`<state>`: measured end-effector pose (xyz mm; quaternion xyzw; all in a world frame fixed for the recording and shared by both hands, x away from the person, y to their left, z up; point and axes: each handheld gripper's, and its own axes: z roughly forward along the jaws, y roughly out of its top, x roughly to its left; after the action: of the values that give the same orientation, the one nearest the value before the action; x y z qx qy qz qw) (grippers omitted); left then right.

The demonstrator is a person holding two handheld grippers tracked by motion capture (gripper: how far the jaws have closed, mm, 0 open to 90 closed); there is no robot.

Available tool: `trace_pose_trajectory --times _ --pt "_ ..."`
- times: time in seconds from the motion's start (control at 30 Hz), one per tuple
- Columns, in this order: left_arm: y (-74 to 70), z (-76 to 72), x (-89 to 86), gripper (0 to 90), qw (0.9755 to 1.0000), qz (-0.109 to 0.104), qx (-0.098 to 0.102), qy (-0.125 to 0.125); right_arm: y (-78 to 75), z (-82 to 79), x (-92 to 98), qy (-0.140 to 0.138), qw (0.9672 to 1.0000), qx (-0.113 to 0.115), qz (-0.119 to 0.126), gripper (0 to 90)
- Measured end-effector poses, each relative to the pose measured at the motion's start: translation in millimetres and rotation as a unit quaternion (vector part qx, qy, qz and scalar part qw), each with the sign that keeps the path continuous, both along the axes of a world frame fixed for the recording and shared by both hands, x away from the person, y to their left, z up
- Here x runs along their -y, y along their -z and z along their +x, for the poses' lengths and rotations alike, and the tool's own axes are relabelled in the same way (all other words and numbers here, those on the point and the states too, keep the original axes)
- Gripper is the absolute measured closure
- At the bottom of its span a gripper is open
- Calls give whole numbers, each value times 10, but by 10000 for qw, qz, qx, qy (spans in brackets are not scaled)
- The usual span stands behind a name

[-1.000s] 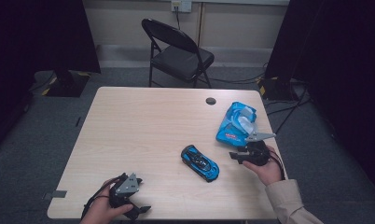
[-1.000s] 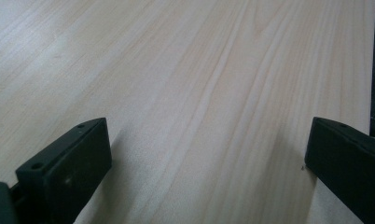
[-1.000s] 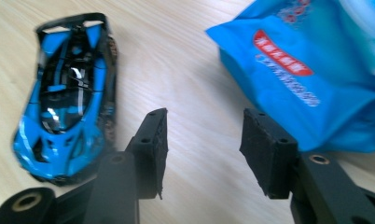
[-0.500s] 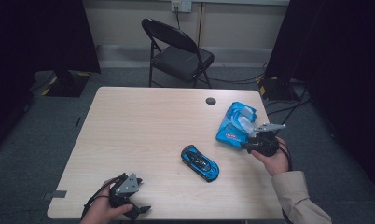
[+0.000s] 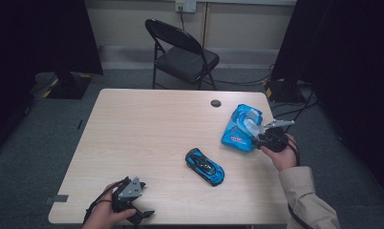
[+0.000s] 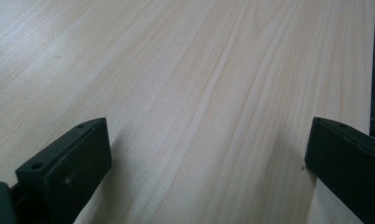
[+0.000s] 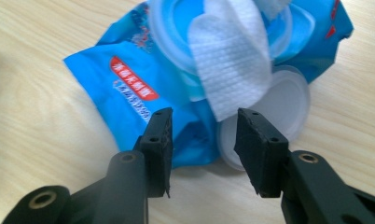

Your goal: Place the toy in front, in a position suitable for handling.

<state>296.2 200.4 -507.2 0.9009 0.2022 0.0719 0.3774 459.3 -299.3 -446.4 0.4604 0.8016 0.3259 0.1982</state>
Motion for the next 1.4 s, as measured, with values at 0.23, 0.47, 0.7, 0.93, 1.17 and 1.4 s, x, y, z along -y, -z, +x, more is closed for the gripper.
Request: trace_pose_trajectory --times 0.23,0.47,0.7,0.93,1.17,1.4 --pt "1 -1 1 0 10000 -5 -1 -7 32 195 77 168 9998 11 136 573" --pt "1 -1 1 0 10000 -5 -2 -5 26 316 67 219 9995 45 226 733" --pt "0 -1 1 0 10000 -5 -2 -5 -4 318 58 202 9988 1 438 900" --pt "1 -1 1 0 10000 -6 -1 -6 -169 272 15 62 9993 98 355 900" --pt "1 -1 1 0 10000 -5 -2 -4 -368 215 -35 -30 9993 198 325 900" --pt "1 -1 1 0 10000 -8 -4 -5 -428 192 -57 -41 9992 222 337 900"
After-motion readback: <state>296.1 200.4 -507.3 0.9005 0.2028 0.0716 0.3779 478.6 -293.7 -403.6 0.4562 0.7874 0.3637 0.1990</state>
